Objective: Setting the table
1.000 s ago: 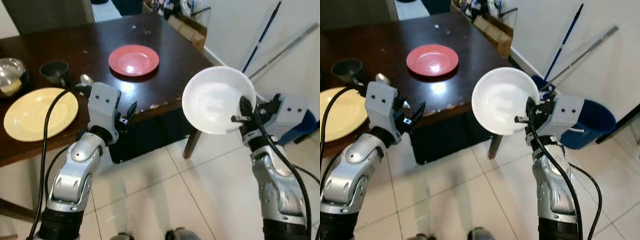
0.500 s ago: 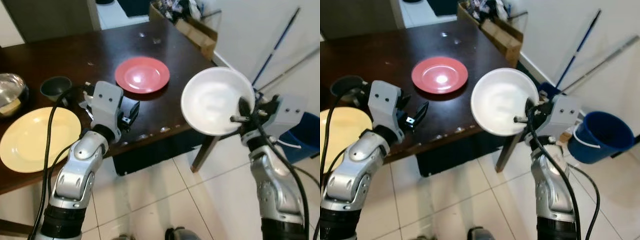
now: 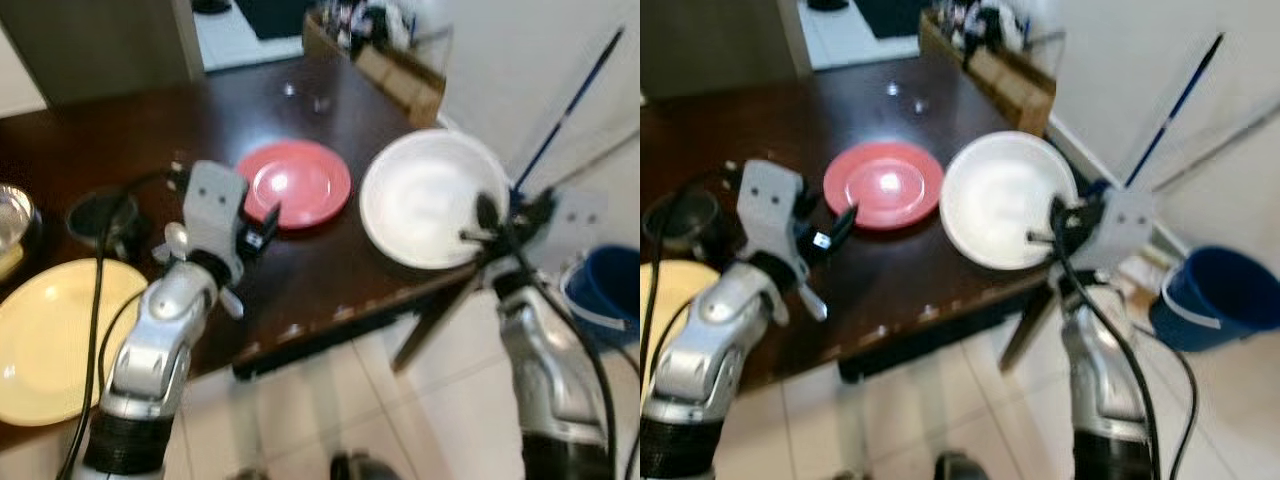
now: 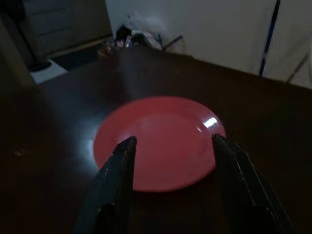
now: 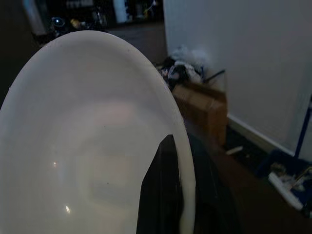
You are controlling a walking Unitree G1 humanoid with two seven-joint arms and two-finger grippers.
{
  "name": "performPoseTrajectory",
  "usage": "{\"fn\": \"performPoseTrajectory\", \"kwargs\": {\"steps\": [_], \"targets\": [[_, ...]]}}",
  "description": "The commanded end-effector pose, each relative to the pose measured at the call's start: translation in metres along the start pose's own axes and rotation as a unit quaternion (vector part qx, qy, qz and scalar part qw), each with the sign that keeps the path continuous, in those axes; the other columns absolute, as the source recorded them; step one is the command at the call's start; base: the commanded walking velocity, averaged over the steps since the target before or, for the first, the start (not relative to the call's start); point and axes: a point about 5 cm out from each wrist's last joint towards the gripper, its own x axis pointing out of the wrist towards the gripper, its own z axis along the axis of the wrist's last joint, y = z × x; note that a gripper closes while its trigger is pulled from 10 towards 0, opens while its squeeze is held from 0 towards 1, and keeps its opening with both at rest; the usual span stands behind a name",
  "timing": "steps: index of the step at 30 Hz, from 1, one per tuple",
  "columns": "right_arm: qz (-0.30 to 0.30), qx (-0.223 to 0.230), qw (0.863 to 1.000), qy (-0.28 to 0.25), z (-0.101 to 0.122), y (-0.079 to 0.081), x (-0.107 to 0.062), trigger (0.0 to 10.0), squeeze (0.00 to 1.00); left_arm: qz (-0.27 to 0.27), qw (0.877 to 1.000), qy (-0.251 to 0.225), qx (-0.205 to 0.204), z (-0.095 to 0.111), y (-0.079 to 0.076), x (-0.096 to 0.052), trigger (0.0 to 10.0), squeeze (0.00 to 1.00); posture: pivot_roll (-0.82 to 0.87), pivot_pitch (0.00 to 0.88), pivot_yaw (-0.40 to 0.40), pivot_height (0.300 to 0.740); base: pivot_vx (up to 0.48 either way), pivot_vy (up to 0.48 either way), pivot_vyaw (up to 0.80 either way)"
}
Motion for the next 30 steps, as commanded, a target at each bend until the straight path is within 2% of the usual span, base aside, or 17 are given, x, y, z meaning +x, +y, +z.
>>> {"fn": "performPoseTrajectory", "kwargs": {"steps": [1, 2, 4, 9, 10, 13, 15, 16, 18, 19, 21, 23, 27, 30], "targets": [[-0.004, 0.001, 1.000, 0.006, -0.004, -0.002, -0.002, 10.0, 0.00, -0.025, 1.000, 0.013, -0.003, -0.005, -0.002, -0.003, 10.0, 0.00, -0.12, 0.057, 0.036, 0.740, 0.000, 0.000, 0.00], [-0.010, -0.001, 1.000, 0.008, -0.005, -0.005, -0.002, 10.0, 0.00, -0.050, 0.999, 0.012, 0.000, -0.005, -0.006, -0.004, 10.0, 0.00, -0.12, 0.057, 0.036, 0.740, 0.000, 0.000, 0.00], [-0.012, -0.002, 1.000, 0.009, -0.005, -0.007, -0.003, 10.0, 0.00, -0.058, 0.998, 0.011, 0.001, -0.005, -0.007, -0.004, 10.0, 0.00, -0.12, 0.057, 0.036, 0.740, 0.000, 0.000, 0.00], [-0.036, -0.005, 0.999, 0.031, -0.013, -0.023, -0.004, 10.0, 0.00, -0.089, 0.996, 0.004, 0.002, -0.001, -0.009, -0.001, 10.0, 0.00, -0.12, 0.063, 0.040, 0.740, 0.000, 0.000, 0.00], [-0.036, -0.005, 0.999, 0.031, -0.013, -0.023, -0.004, 10.0, 0.00, -0.089, 0.996, 0.004, 0.002, -0.001, -0.009, -0.001, 10.0, 0.00, -0.12, 0.063, 0.040, 0.740, 0.000, 0.000, 0.00], [-0.059, -0.002, 0.997, 0.049, -0.019, -0.042, -0.004, 10.0, 0.00, -0.092, 0.996, -0.005, 0.011, 0.008, -0.005, 0.004, 10.0, 0.00, -0.12, 0.068, 0.045, 0.740, 0.000, 0.000, 0.00], [-0.063, 0.004, 0.996, 0.055, -0.020, -0.046, -0.005, 10.0, 0.00, -0.091, 0.996, -0.006, 0.017, 0.010, -0.004, 0.005, 10.0, 0.00, -0.12, 0.068, 0.045, 0.740, 0.000, 0.000, 0.00], [-0.079, 0.017, 0.995, 0.064, -0.021, -0.056, -0.004, 10.0, 0.00, -0.099, 0.995, -0.010, 0.025, 0.016, 0.000, 0.006, 10.0, 0.00, -0.12, 0.084, 0.052, 0.740, 0.000, 0.000, 0.00], [-0.085, 0.046, 0.993, 0.067, -0.022, -0.063, -0.002, 10.0, 0.00, -0.117, 0.992, -0.016, 0.052, 0.022, 0.001, 0.007, 10.0, 0.00, -0.11, 0.092, 0.056, 0.740, 0.000, 0.000, 0.00], [-0.085, 0.046, 0.993, 0.067, -0.022, -0.063, -0.002, 10.0, 0.00, -0.117, 0.992, -0.016, 0.052, 0.022, 0.001, 0.007, 10.0, 0.00, -0.11, 0.092, 0.056, 0.740, 0.000, 0.000, 0.00], [-0.095, 0.083, 0.989, 0.072, -0.024, -0.069, 0.002, 10.0, 0.00, -0.139, 0.987, -0.025, 0.080, 0.028, -0.002, 0.009, 10.0, 0.00, -0.10, 0.100, 0.060, 0.740, 0.000, 0.000, 0.00], [-0.112, 0.139, 0.981, 0.071, -0.024, -0.075, 0.011, 10.0, 0.00, -0.155, 0.981, -0.043, 0.109, 0.037, -0.008, 0.018, 10.0, 0.00, -0.10, 0.107, 0.068, 0.740, 0.000, 0.000, 0.00], [-0.115, 0.189, 0.972, 0.073, -0.023, -0.076, 0.024, 10.0, 0.00, -0.177, 0.975, -0.056, 0.123, 0.046, -0.016, 0.029, 10.0, 0.00, -0.10, 0.114, 0.080, 0.740, 0.000, 0.000, 0.00], [-0.112, 0.214, 0.962, 0.126, -0.034, -0.071, 0.038, 10.0, 0.00, -0.206, 0.968, -0.070, 0.125, 0.055, -0.025, 0.034, 10.0, 0.00, -0.08, 0.118, 0.086, 0.740, 0.000, 0.000, 0.00]]}}
